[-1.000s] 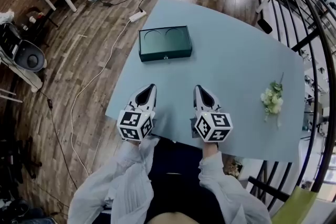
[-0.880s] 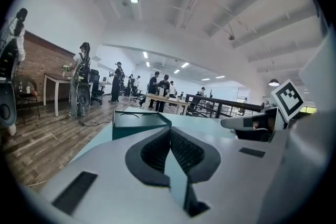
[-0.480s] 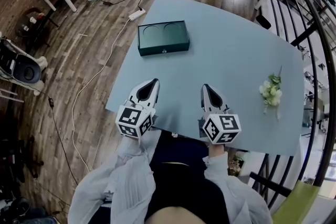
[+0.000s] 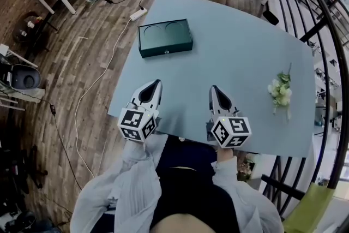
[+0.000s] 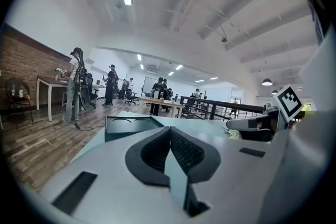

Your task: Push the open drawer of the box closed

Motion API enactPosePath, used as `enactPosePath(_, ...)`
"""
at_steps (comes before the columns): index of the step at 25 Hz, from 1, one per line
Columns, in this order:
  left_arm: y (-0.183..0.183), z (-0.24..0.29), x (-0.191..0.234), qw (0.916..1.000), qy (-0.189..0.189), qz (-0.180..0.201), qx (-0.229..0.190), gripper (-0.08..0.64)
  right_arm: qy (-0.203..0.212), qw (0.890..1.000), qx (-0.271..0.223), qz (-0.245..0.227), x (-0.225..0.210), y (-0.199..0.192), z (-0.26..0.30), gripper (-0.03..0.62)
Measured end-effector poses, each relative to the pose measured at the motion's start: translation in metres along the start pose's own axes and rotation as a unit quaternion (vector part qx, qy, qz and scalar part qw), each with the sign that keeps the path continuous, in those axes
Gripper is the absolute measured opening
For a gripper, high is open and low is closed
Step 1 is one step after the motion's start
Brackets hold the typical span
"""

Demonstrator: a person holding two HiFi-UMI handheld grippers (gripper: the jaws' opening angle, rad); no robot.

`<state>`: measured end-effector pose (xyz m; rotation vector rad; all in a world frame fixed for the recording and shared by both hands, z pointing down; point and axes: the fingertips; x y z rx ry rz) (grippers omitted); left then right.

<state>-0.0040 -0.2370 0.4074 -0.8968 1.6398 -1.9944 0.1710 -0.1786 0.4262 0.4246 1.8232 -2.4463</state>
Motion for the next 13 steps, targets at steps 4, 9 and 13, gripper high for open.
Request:
enactPosePath(4, -0.0045, -0.0002, 0.0005, 1.0, 0.002, -0.003, 0.003, 0.015, 0.003, 1.0, 0.007, 0.003, 0.0017, -0.0051, 0.0012, 0.006)
enactPosePath(9, -0.0102, -0.0018, 0.0032, 0.9999, 0.008, -0.008, 0.009, 0.015, 0.007, 1.0, 0.013, 0.01, 0.0028, -0.0086, 0.0041, 0.006)
enactPosePath(13, -0.0108, -0.0024, 0.0054, 0.9999, 0.009, -0.008, 0.011, 0.016, 0.009, 1.0, 0.016, 0.011, 0.0036, -0.0099, 0.0062, 0.006)
Point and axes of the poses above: the fingertips, and each gripper's own axes: z forward along the fingers, x to its left, y out of its top, and after that the axes turned 2 degrees about -y, right-handed
